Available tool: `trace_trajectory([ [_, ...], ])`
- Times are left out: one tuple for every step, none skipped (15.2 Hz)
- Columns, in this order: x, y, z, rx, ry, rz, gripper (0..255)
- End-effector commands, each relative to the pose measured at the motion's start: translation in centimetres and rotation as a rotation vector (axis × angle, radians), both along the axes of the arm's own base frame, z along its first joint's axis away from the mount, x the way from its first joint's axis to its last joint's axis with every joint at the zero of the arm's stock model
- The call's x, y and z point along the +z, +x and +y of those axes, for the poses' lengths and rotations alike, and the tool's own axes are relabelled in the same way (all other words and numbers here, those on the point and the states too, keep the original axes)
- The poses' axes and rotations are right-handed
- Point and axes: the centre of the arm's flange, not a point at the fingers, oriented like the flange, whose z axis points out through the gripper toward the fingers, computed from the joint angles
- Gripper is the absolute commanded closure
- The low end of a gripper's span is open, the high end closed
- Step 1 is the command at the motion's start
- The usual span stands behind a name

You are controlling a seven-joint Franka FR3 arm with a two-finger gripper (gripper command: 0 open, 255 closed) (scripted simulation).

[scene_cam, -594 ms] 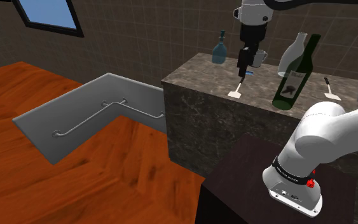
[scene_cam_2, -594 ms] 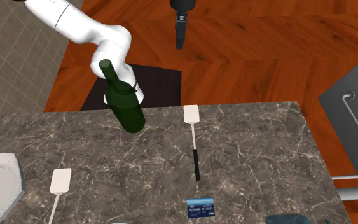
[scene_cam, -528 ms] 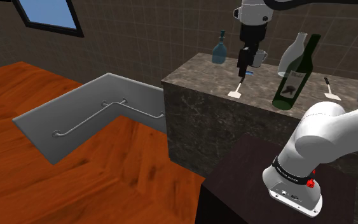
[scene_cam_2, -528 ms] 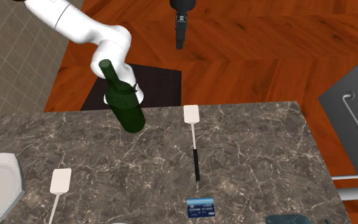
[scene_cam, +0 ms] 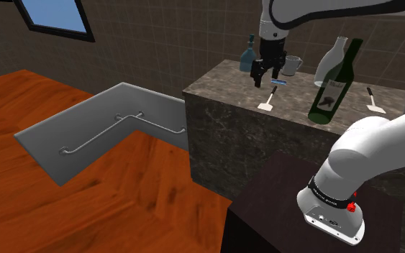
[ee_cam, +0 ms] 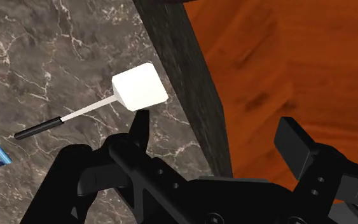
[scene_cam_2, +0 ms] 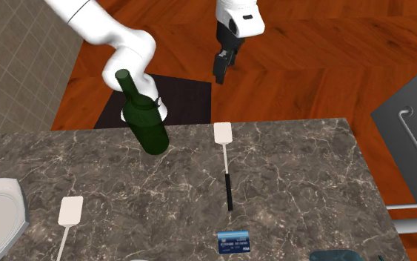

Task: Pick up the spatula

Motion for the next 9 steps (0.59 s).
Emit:
trace_trajectory([
  [-1.1,1.7,-1.8,-0.116,0.002,-0.016,0],
  [-1.7,2.3,-2.8,-0.172,0.002,-0.023,0],
  [-2.4,2.9,-3.9,-0.228,0.003,-0.029,0],
  [-3.0,3.4,-5.0,-0.284,0.004,-0.036,0],
  [-3.6,3.9,-6.1,-0.340,0.005,-0.043,0],
  [-4.2,4.2,-7.2,-0.395,0.006,-0.050,0],
  [-4.8,4.6,-8.3,-0.451,0.007,-0.057,0],
  [-5.4,4.8,-9.5,-0.507,0.008,-0.064,0],
  [-6.0,5.1,-10.7,-0.563,0.009,-0.070,0],
])
